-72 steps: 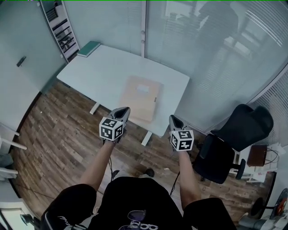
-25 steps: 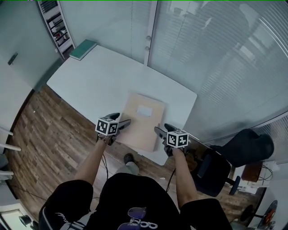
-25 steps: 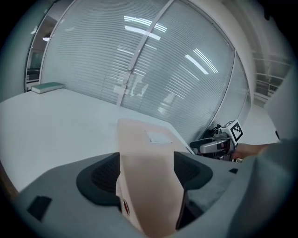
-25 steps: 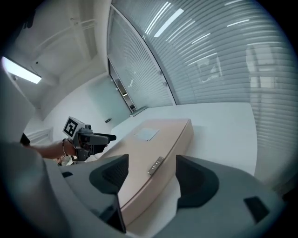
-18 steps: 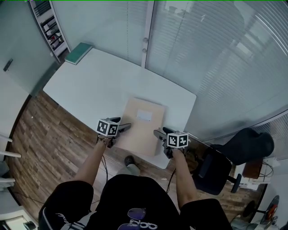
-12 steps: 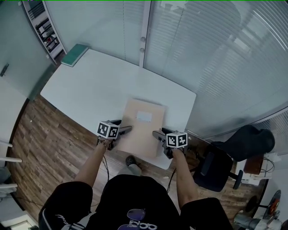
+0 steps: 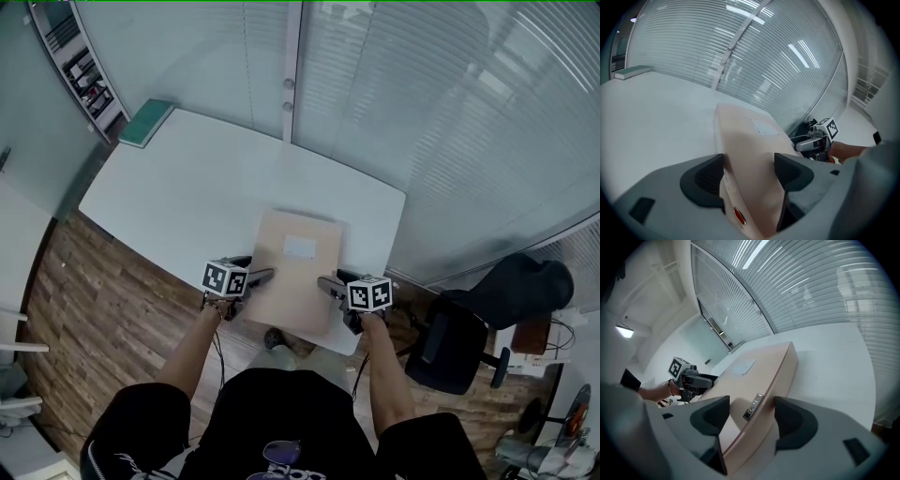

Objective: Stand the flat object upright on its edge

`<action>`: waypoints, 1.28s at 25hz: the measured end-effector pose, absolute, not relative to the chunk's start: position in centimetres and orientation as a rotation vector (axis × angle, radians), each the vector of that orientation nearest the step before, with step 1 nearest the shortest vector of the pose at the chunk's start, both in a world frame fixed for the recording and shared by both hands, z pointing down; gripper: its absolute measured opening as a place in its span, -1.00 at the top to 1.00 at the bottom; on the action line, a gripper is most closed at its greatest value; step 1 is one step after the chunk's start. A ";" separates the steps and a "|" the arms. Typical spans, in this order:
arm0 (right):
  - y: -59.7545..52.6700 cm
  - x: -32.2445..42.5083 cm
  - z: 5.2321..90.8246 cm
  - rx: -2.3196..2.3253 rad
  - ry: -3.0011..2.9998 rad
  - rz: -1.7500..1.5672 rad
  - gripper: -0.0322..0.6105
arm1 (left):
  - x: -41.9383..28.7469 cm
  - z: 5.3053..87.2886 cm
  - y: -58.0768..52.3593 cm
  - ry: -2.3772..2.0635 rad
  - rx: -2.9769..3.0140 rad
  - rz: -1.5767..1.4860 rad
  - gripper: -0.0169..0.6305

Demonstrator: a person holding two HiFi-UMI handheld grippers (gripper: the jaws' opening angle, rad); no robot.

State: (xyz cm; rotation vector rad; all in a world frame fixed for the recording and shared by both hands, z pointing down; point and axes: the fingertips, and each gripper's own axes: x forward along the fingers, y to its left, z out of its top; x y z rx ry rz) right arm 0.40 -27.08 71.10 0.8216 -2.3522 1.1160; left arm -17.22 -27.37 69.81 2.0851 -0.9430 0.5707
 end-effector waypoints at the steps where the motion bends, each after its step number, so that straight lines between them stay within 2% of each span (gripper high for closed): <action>1: -27.1 0.3 70.9 0.815 -2.353 1.114 -0.06 | -17.2 69.7 -27.4 -0.948 2.086 0.575 -0.12; 15: -31.8 3.9 61.9 0.879 -2.536 0.911 -0.05 | -14.4 62.3 -31.8 -1.092 2.192 0.475 -0.11; 18: -33.5 4.9 59.3 0.909 -2.582 0.849 0.02 | -13.6 59.9 -33.5 -1.120 2.234 0.430 -0.11; 24: -36.7 8.2 54.8 1.070 -2.624 0.675 0.29 | -11.0 56.2 -36.7 -1.144 2.329 0.363 -0.11; 26: -37.7 9.3 53.9 1.114 -2.611 0.597 0.31 | -10.3 55.0 -37.8 -1.177 2.363 0.346 -0.04; 28: -38.4 10.4 53.4 1.142 -2.601 0.541 0.32 | -9.7 54.0 -38.9 -1.217 2.395 0.331 0.14; 32: -39.8 12.4 52.5 1.205 -2.602 0.501 0.34 | -7.8 53.0 -41.0 -1.236 2.430 0.319 0.16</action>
